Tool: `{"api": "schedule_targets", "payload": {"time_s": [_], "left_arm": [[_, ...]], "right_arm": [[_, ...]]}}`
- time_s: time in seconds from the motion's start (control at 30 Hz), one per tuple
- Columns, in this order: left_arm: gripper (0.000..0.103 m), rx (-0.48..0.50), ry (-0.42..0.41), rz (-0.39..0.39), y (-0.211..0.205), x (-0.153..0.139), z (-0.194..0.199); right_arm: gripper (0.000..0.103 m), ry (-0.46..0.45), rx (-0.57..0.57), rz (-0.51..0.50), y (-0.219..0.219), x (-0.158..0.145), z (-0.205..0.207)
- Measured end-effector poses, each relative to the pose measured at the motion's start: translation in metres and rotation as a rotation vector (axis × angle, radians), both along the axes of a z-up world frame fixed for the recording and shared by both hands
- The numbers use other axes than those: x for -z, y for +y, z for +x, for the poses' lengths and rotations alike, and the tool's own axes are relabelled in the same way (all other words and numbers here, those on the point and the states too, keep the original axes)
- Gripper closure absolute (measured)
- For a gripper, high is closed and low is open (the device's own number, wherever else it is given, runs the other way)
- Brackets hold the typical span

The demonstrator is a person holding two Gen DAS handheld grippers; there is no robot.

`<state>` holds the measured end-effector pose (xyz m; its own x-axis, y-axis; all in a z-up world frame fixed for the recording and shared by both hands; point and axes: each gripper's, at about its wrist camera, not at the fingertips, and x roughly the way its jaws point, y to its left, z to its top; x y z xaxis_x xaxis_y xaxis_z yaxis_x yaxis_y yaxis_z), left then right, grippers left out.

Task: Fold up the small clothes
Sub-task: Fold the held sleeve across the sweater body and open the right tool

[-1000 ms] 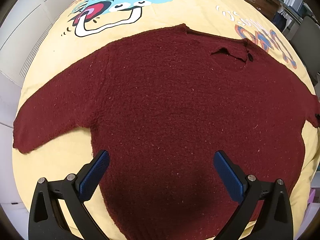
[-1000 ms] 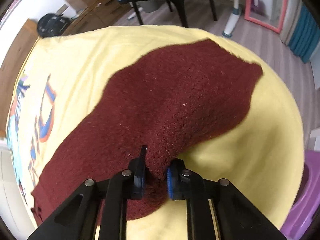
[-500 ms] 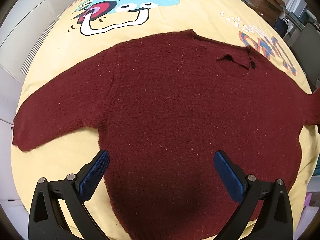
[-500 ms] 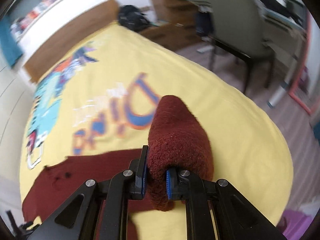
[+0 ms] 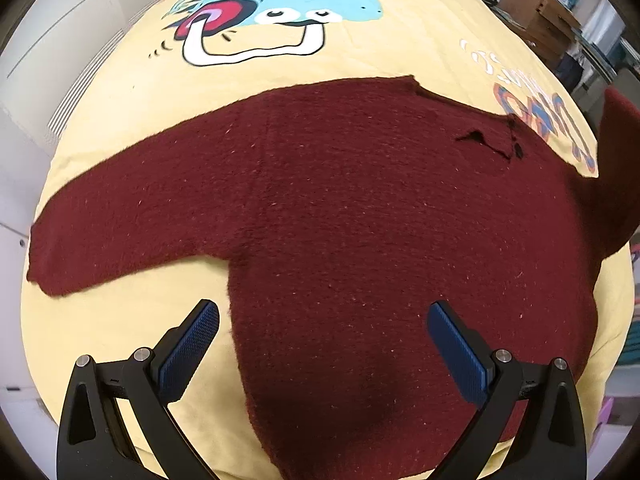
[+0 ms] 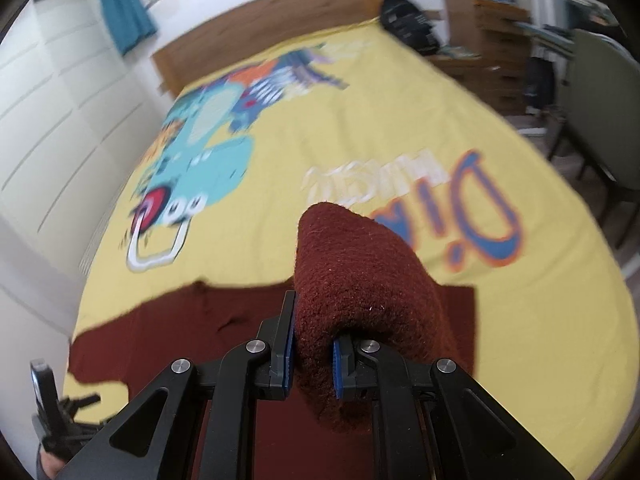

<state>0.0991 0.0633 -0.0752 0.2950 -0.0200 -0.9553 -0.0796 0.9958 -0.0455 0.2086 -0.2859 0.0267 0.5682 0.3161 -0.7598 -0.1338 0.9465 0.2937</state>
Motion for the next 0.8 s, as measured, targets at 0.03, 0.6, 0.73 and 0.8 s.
{"api": "schedule_targets", "payload": {"time_s": [0.03,0.6,0.73,0.8], "left_arm": [[0.001,-0.005,-0.003,0.003,0.002,-0.001,0.001],[0.001,-0.001,0.023,0.065,0.012,0.014,0.007],[0.001,0.032,0.015,0.076,0.006,0.015,0.006],[0.001,0.037,0.013,0.068,0.005,0.014,0.006]], "right_arm": [[0.089,0.024,-0.027,-0.005,0.014,0.009,0.002],[0.076,0.315,-0.208,-0.226,0.106,0.156,-0.018],[0.031,0.294,-0.207,-0.233,0.105,0.153,-0.021],[0.023,0.27,-0.212,-0.246,0.102,0.146,-0.025]]}}
